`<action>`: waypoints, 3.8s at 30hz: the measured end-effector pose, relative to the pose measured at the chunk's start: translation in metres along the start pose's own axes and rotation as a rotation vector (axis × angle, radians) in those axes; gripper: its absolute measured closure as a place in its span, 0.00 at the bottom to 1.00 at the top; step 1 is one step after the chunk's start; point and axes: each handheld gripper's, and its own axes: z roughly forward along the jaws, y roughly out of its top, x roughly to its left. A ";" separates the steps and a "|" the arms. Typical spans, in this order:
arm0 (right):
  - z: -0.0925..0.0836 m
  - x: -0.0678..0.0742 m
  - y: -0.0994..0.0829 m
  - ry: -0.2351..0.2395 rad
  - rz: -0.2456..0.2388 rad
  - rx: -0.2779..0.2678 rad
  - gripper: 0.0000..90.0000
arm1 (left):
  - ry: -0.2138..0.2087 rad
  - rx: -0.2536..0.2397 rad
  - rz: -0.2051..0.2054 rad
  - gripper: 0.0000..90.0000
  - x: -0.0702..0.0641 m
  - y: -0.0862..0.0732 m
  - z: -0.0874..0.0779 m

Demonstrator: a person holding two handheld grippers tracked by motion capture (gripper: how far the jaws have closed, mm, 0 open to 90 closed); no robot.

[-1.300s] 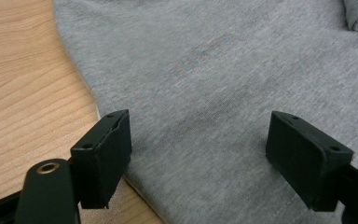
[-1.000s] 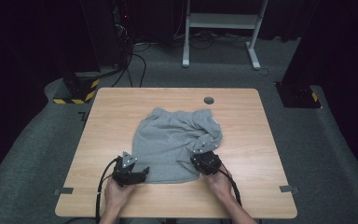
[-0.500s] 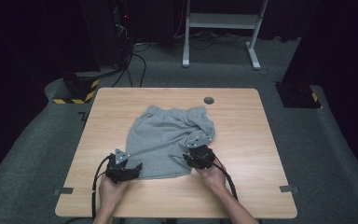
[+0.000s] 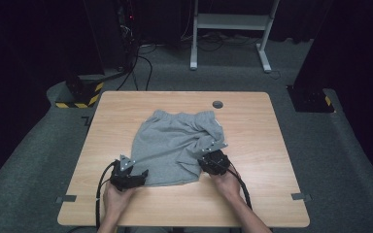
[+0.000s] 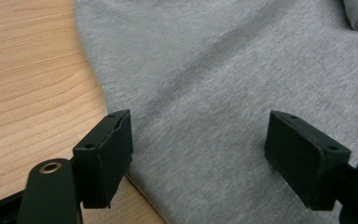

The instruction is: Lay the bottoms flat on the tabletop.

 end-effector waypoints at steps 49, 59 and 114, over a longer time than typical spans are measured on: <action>-0.056 -0.012 -0.048 -0.046 0.007 -0.020 0.76 | 0.004 -0.002 -0.007 0.27 0.000 0.000 0.000; -0.038 -0.005 -0.043 -0.007 -0.042 0.019 0.97 | 0.004 -0.001 -0.007 0.27 0.000 0.000 0.000; -0.058 -0.002 -0.058 0.031 -0.035 -0.008 0.90 | -0.024 -0.004 0.001 0.34 0.000 -0.003 -0.006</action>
